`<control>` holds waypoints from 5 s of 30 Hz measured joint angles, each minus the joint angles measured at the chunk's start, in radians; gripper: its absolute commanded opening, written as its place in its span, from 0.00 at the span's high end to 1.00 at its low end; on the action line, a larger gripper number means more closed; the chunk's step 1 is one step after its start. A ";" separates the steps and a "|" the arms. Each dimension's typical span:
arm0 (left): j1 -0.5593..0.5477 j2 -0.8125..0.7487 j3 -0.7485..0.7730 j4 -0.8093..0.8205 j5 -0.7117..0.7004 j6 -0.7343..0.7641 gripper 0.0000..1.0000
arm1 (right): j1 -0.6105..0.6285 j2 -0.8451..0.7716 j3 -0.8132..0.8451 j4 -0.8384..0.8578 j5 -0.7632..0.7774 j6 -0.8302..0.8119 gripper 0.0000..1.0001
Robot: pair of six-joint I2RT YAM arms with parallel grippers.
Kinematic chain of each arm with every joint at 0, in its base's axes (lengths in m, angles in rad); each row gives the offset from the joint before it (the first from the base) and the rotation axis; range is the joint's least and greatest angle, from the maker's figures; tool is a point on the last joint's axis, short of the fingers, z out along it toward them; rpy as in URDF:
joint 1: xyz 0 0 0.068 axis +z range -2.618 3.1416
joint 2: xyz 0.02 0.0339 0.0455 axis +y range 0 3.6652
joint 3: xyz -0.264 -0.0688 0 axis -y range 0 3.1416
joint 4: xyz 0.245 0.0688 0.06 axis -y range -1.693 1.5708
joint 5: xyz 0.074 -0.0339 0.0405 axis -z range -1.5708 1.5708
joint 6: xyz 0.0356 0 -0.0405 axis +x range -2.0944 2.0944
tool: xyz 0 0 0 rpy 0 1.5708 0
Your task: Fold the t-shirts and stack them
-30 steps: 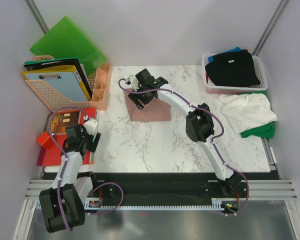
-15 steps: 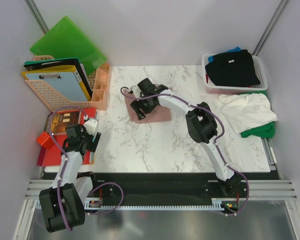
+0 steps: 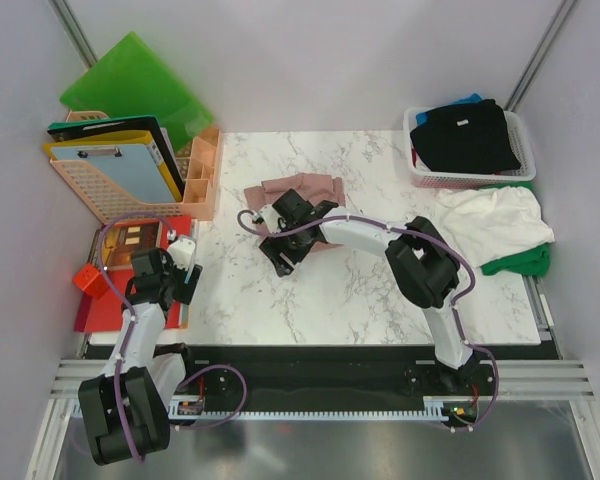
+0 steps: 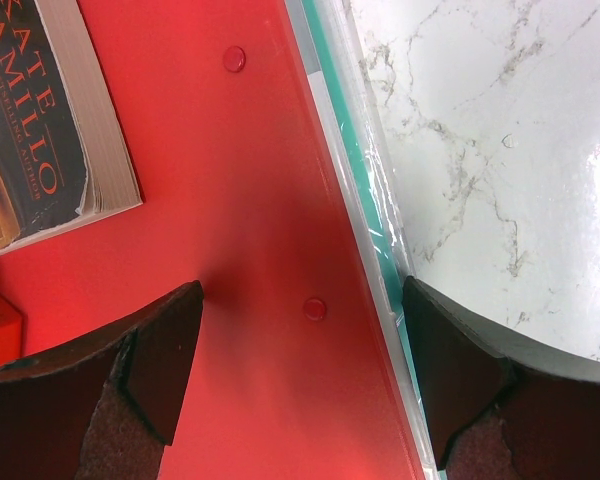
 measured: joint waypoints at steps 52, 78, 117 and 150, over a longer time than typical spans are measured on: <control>-0.001 -0.002 -0.003 0.002 -0.002 0.000 0.12 | -0.058 0.340 0.662 0.090 0.393 -0.037 0.02; -0.001 -0.010 -0.003 0.000 -0.002 0.000 0.13 | -0.341 0.282 0.465 0.078 0.355 -0.018 0.02; -0.001 0.002 -0.001 0.002 0.001 0.000 0.13 | -0.230 0.002 0.307 0.032 0.226 0.064 0.02; -0.001 -0.008 -0.001 0.000 0.000 0.000 0.13 | -0.197 -0.005 -0.043 0.116 0.075 0.072 0.02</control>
